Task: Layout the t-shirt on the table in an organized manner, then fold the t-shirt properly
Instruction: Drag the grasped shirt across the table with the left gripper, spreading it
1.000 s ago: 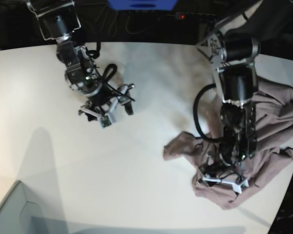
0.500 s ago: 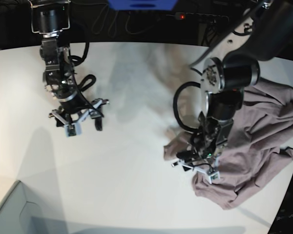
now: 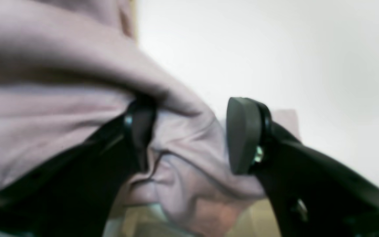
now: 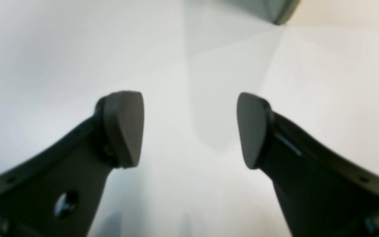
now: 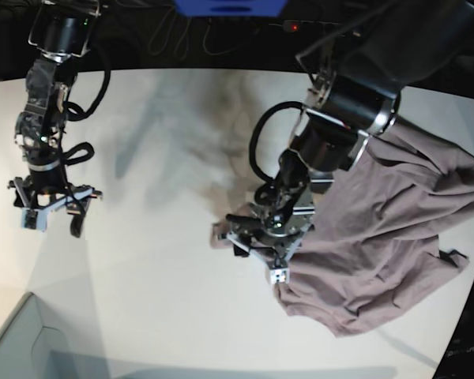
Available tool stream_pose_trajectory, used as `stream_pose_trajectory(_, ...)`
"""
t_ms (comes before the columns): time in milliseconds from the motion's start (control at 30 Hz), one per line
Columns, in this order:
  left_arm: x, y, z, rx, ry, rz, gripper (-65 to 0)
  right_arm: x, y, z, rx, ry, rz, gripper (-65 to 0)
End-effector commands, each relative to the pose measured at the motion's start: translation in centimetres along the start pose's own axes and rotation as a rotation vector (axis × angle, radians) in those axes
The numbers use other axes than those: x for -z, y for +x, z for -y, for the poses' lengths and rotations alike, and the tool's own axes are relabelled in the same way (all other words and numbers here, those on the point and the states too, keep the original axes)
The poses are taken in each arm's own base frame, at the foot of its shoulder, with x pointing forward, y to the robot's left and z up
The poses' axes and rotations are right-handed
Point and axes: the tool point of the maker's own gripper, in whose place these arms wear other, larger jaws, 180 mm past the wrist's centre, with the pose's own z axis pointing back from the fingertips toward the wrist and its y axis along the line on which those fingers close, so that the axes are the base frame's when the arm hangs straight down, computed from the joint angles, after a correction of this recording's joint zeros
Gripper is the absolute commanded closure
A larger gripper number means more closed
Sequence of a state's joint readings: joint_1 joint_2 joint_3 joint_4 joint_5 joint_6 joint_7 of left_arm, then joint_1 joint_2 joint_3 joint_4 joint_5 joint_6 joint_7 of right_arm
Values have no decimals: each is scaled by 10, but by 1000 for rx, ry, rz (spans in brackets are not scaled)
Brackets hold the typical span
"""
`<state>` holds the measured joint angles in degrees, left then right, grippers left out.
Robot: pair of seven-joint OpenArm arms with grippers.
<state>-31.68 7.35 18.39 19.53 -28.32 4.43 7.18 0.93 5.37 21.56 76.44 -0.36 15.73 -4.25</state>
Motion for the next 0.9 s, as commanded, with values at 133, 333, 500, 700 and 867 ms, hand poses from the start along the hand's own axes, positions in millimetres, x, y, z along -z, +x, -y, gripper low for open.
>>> stream_pose_trajectory(133,-30,-97,104,112,-272,-288,-339,0,22,16,-17,-23,66,-444)
stream_pose_trajectory(333,-72,-117,181,256,-490,-312,-339,-4,14,18,-23,-24,48,-444)
stream_pose_trajectory(500,-82,-88,178,261,-536,-235,-339,-7,12,27,-21,-44,45,-444)
stream_pose_trajectory(700,-109,-32,161,155,-594,-83,-339,-8,12,35,-12,-67,47,-444)
stream_pose_trajectory(867,-140,12,126,28,-599,58,-339,-8,10,34,-9,-63,40,-444)
